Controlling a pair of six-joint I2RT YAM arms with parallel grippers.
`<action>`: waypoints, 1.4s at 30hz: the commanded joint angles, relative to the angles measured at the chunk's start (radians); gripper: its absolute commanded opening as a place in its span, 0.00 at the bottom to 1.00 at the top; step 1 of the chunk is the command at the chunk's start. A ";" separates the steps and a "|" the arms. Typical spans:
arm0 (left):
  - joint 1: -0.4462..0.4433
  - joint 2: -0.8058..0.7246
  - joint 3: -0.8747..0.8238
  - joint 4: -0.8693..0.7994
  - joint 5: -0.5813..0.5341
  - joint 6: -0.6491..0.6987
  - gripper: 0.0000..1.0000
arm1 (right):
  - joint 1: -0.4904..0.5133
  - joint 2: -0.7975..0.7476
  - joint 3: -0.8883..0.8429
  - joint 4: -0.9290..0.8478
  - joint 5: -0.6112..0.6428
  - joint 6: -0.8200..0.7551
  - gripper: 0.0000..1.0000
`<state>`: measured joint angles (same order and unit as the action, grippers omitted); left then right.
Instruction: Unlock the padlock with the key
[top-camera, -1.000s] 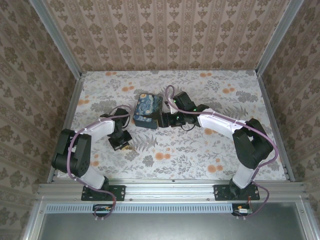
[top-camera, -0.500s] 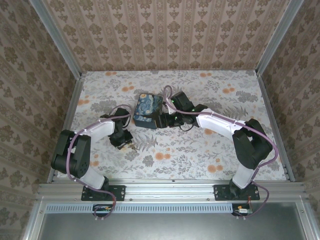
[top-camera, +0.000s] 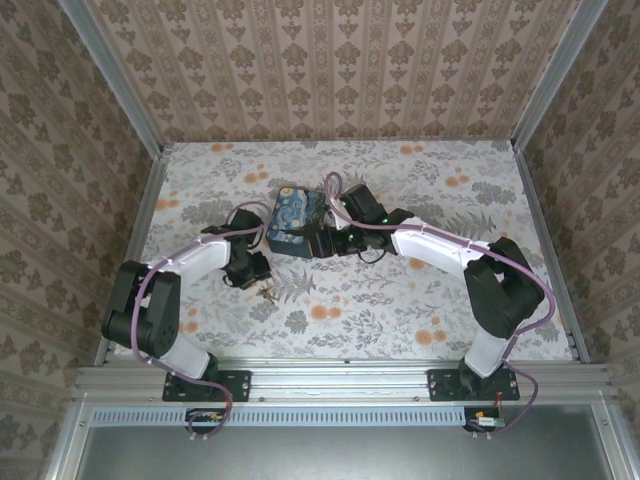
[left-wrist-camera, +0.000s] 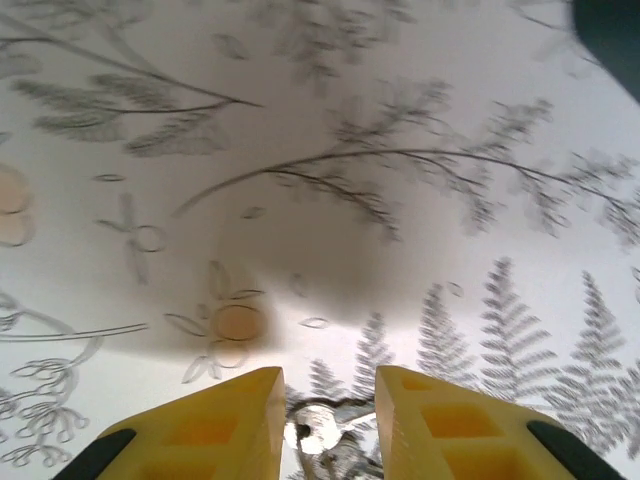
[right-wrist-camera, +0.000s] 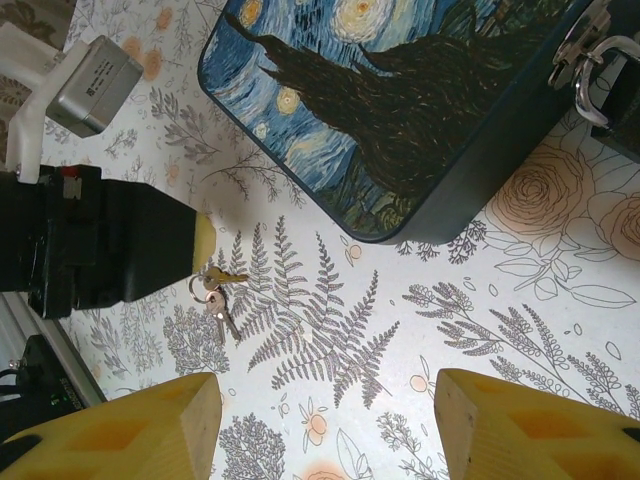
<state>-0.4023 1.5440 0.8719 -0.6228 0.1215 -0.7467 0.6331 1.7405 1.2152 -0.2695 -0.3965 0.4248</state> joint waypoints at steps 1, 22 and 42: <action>-0.037 0.039 0.050 -0.026 0.023 0.170 0.28 | 0.008 0.022 0.023 -0.021 0.019 -0.009 0.59; -0.215 0.139 0.103 -0.147 -0.260 0.441 0.30 | -0.047 -0.034 -0.016 -0.014 0.128 0.074 0.60; -0.233 0.224 0.114 -0.158 -0.283 0.431 0.31 | -0.120 -0.107 -0.091 0.025 0.166 0.138 0.60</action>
<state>-0.6418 1.7145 0.9932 -0.7601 -0.1272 -0.3130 0.5133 1.6726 1.1408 -0.2554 -0.2417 0.5537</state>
